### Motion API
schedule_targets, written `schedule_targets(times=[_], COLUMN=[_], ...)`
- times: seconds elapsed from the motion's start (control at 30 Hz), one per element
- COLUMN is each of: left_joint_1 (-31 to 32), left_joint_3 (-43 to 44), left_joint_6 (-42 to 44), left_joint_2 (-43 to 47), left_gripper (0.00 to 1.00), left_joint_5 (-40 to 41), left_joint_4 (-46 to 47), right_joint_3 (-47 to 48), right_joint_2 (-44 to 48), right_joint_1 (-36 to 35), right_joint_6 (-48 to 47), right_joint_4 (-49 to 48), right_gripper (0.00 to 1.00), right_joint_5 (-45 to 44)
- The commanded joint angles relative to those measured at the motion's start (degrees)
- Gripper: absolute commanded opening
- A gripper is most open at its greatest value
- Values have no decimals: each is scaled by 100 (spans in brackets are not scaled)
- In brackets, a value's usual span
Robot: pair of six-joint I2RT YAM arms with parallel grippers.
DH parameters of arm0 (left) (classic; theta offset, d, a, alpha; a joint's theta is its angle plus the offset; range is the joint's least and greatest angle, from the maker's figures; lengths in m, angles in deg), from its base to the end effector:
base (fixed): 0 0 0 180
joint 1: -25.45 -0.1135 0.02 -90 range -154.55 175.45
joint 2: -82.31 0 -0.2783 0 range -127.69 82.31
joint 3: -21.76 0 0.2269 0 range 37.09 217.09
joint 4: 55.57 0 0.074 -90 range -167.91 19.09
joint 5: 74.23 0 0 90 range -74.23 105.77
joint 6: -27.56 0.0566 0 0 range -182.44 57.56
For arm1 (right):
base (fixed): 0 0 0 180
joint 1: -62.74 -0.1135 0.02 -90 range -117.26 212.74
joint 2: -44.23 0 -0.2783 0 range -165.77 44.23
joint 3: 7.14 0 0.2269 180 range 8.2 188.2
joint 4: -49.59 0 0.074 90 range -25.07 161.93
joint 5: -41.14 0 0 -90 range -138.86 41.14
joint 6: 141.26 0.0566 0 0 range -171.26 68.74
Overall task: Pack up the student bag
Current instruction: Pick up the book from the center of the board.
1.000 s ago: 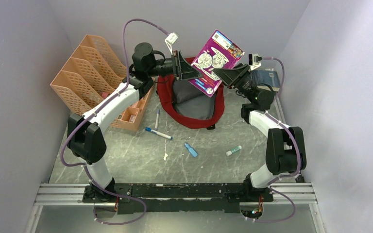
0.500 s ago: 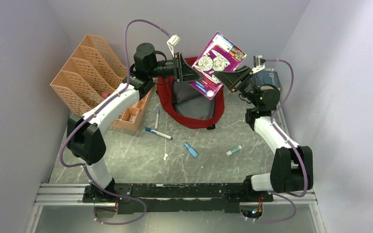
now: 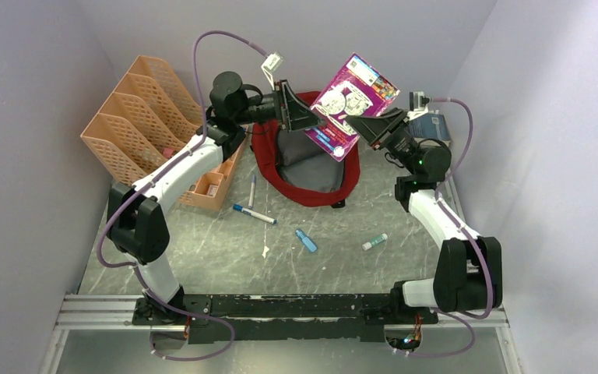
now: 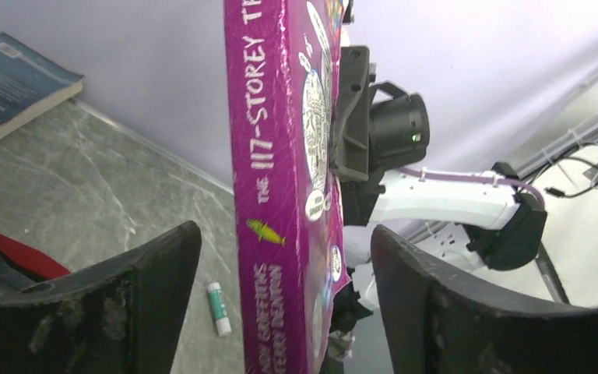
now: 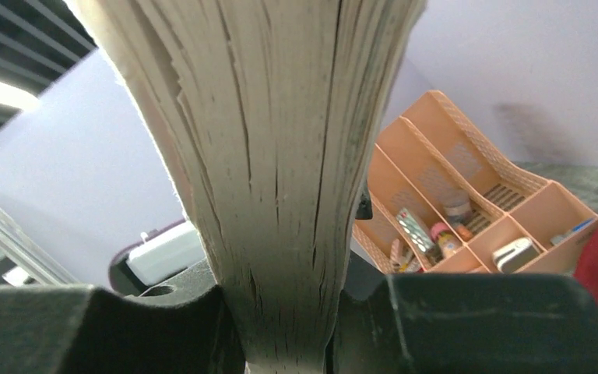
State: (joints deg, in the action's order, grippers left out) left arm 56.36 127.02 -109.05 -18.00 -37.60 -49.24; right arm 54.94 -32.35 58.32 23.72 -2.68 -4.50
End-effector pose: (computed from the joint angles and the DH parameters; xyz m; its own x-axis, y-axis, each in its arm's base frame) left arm 0.3212 -0.2452 0.4280 -0.5981 -0.1472 -0.7878 0.7964 0.0009 -0.6048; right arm 0.2617 0.0599 0.3975 -0.4272 0.6596 -0.6185 -0.7469 0.1281 0.6525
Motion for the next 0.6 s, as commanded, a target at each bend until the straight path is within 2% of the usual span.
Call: schedule_targets(times=[0.0,0.07,0.27,0.57], left_joint_1=[-60,-55,98,504], left_joint_3=[-151,-247,-584,-695], left_joint_6=[-629,-940,-1597,-1837], left_joint_2=[256,246,259,208], left_gripper=[94,98,97,98], left_joint_5=[500,741,1342,2319], left_joint_4=[1230,1631,2401,2912], right_joint_3=[-42,-54,-11,150], right_joint_2=[-90,-149,-178,-346], right_joint_1=[35,-20,-108,-558], right_joint_6=[1020,1316,1259,699], right_joint_4=[-1354,-1629,-1751,-1801], right_gripper=[0,0,0,0], right_joint_5=[-872,-1356,-2221,-2906])
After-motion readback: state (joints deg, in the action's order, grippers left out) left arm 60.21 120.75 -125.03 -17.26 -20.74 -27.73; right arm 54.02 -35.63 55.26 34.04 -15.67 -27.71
